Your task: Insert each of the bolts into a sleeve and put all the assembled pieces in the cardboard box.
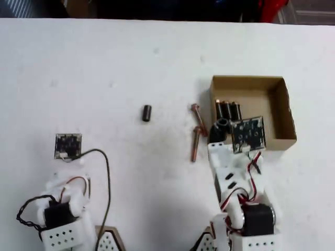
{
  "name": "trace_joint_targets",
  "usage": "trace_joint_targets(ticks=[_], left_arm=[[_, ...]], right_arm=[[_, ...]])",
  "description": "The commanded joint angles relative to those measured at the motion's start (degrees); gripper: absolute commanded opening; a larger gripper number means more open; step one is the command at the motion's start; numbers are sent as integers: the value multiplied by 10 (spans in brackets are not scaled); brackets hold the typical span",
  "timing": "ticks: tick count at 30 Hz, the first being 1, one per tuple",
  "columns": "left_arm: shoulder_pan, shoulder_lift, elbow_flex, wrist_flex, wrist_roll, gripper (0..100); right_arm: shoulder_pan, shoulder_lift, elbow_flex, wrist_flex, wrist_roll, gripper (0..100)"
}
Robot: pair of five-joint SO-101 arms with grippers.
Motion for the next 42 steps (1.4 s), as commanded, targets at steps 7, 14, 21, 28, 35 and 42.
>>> trace_joint_targets(ticks=[7, 14, 21, 28, 35, 42], left_arm=[[1, -5, -2, -11, -4, 24], [2, -5, -20, -10, -6, 24], [20, -4, -138, 41, -35, 23], [20, -3, -219, 46, -35, 23], [49, 138, -317, 37, -32, 23], [152, 306, -430, 37, -4, 23]], right_arm=[[-2, -130, 66, -15, 6, 23], [-2, -130, 75, -15, 5, 23], [-3, -130, 88, -17, 0, 23], [-3, -131, 149, -81, 0, 23], [3, -131, 196, -156, -1, 23], [65, -131, 240, -252, -1, 23]])
